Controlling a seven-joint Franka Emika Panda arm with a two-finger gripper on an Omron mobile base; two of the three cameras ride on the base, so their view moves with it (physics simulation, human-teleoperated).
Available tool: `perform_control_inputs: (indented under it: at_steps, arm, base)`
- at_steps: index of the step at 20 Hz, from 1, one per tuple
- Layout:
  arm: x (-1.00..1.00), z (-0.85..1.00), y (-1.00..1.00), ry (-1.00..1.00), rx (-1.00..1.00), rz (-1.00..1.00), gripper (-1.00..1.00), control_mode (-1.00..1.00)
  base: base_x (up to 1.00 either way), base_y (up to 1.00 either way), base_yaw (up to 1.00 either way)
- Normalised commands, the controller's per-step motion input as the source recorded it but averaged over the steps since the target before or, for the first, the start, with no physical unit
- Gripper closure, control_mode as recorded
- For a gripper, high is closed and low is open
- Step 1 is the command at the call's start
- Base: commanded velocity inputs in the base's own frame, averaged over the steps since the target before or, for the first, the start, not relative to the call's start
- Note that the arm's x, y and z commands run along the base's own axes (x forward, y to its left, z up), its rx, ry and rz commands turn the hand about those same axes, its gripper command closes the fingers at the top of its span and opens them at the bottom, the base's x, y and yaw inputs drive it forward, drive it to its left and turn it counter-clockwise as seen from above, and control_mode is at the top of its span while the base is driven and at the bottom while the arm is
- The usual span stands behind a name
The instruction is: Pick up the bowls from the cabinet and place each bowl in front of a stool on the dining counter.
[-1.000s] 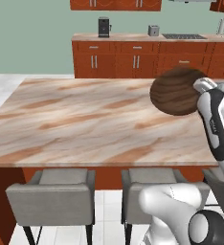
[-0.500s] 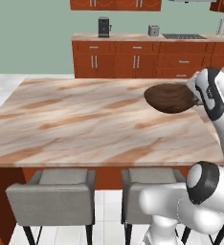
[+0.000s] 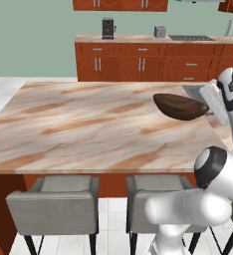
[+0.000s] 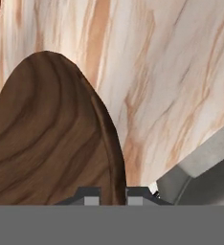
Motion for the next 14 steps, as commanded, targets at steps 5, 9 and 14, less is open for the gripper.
perform_control_inputs:
  at_steps: [5,9,14]
  arm:
    - [0.07,-0.85,0.05,-0.13,-0.05,0.0,1.0,-1.0]
    - [0.0,-0.93,0.11,-0.18,-0.1,-0.01,1.0,-1.0]
    - [0.01,-0.76,0.04,-0.08,-0.07,-0.03,1.0,-1.0]
  base:
    - [0.0,0.0,0.0]
    - [0.0,0.0,0.0]
    - [0.0,0.0,0.0]
